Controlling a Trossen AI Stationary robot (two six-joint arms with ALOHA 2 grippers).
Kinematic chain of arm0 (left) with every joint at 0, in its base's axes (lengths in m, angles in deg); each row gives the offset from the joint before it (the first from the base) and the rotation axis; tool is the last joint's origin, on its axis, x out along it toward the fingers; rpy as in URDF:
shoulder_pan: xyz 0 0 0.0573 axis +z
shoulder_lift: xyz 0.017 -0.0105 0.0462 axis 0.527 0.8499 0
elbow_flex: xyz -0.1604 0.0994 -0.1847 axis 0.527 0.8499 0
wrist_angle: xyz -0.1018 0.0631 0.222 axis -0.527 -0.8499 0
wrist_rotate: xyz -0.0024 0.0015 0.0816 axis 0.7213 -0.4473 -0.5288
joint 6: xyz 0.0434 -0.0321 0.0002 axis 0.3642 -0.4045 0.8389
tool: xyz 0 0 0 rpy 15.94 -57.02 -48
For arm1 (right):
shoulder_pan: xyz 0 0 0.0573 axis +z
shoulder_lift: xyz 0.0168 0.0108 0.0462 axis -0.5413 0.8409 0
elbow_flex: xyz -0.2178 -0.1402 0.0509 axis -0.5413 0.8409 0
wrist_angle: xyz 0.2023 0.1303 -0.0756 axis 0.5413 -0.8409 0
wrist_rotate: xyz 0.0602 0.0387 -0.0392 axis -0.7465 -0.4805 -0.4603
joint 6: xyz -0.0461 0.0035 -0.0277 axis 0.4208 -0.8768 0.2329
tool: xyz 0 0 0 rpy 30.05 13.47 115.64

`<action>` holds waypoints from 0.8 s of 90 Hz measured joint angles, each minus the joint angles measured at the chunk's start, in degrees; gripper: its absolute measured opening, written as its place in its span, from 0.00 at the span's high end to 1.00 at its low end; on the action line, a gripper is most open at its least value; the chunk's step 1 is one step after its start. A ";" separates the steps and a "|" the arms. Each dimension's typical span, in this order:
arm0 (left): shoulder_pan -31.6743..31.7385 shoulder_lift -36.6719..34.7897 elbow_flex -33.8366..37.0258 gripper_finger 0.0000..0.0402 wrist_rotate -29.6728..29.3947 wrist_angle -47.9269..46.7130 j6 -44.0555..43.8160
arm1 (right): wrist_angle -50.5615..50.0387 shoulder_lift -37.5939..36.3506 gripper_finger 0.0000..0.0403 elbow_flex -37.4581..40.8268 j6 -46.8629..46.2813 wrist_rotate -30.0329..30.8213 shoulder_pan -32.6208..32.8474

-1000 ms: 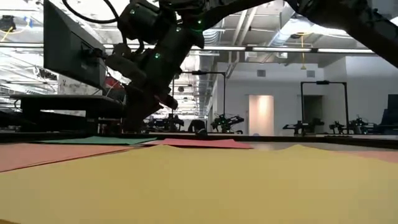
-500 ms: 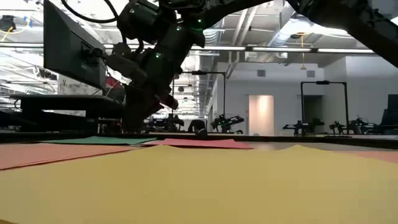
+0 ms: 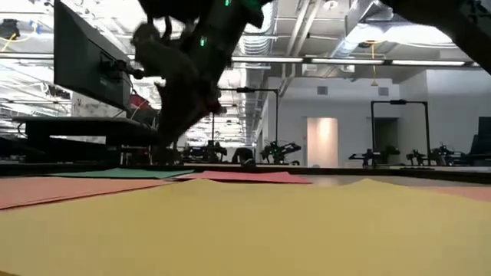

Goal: Organize paper
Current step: Stack the orange paper on top of the orange paper

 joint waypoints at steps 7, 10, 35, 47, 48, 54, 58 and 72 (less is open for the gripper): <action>2.79 -1.97 1.77 1.00 0.17 -3.17 0.02 | 0.03 -0.36 1.00 -0.03 0.78 0.34 -0.42; 4.39 -2.61 2.55 1.00 0.22 -4.48 -0.01 | -0.02 -0.36 1.00 -0.03 1.15 0.38 -0.63; 18.48 -12.34 15.85 1.00 -4.05 -4.78 3.21 | 3.97 -0.65 1.00 4.45 0.81 0.36 -0.97; 24.72 -20.81 23.95 1.00 -5.31 2.43 5.79 | 8.05 -0.74 1.00 9.15 -1.57 -0.56 -0.43; 25.16 -21.49 24.14 1.00 -5.39 3.33 5.87 | 8.39 -0.76 1.00 9.43 -1.83 -0.77 -0.43; 27.80 -24.26 23.04 1.00 -6.74 0.88 5.86 | 10.46 -0.88 1.00 10.81 -2.71 -1.50 -0.40; 28.19 -25.88 22.63 1.00 -8.04 0.16 6.00 | 11.73 -0.90 1.00 11.39 -3.42 -1.58 -0.38; 32.87 -27.38 22.34 1.00 -9.29 -2.27 5.00 | 11.73 -0.95 1.00 11.48 -4.99 -1.50 -0.49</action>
